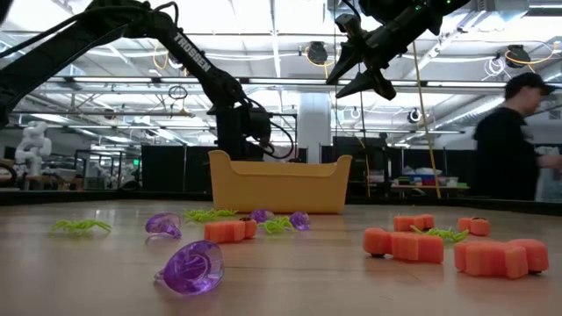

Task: Sort Halloween decoration
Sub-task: Put the violet witch hat toy into the blue bin

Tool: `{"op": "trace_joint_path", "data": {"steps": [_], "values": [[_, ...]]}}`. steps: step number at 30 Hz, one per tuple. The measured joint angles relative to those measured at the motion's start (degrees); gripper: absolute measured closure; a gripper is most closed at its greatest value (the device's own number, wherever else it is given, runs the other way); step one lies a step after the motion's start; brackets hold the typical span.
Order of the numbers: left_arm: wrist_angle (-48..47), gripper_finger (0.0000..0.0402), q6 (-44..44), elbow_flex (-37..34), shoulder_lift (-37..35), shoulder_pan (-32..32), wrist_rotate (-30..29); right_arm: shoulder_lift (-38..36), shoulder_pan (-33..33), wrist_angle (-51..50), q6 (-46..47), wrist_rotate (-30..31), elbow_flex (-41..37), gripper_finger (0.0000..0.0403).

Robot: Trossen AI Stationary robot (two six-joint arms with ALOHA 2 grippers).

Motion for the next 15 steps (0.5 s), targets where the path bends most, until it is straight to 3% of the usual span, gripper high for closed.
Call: {"op": "trace_joint_path", "data": {"steps": [5,15], "values": [[-0.4,0.0295,-0.3,0.0,0.0,-0.6,-0.8,0.0,0.0,0.0,0.8,0.0,0.0,0.0248],[-2.6,0.0397,-0.2,-0.1,-0.4,-0.8,1.1,0.0,0.0,0.0,0.8,-0.1,0.0,0.0248]]}}
